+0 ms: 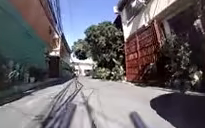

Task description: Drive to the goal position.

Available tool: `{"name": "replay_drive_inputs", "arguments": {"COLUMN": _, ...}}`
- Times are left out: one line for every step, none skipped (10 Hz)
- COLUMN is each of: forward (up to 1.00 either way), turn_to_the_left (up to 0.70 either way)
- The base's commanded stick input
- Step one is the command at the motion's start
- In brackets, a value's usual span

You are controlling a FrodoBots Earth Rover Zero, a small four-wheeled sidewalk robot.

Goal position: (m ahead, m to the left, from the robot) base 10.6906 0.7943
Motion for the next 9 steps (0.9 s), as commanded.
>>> {"name": "replay_drive_inputs", "arguments": {"forward": 1.0, "turn_to_the_left": -0.12}}
{"name": "replay_drive_inputs", "arguments": {"forward": 1.0, "turn_to_the_left": -0.04}}
{"name": "replay_drive_inputs", "arguments": {"forward": 1.0, "turn_to_the_left": 0.02}}
{"name": "replay_drive_inputs", "arguments": {"forward": 1.0, "turn_to_the_left": 0.05}}
{"name": "replay_drive_inputs", "arguments": {"forward": 1.0, "turn_to_the_left": 0.02}}
{"name": "replay_drive_inputs", "arguments": {"forward": 1.0, "turn_to_the_left": 0.0}}
{"name": "replay_drive_inputs", "arguments": {"forward": 1.0, "turn_to_the_left": 0.0}}
{"name": "replay_drive_inputs", "arguments": {"forward": 1.0, "turn_to_the_left": 0.0}}
{"name": "replay_drive_inputs", "arguments": {"forward": 1.0, "turn_to_the_left": 0.0}}
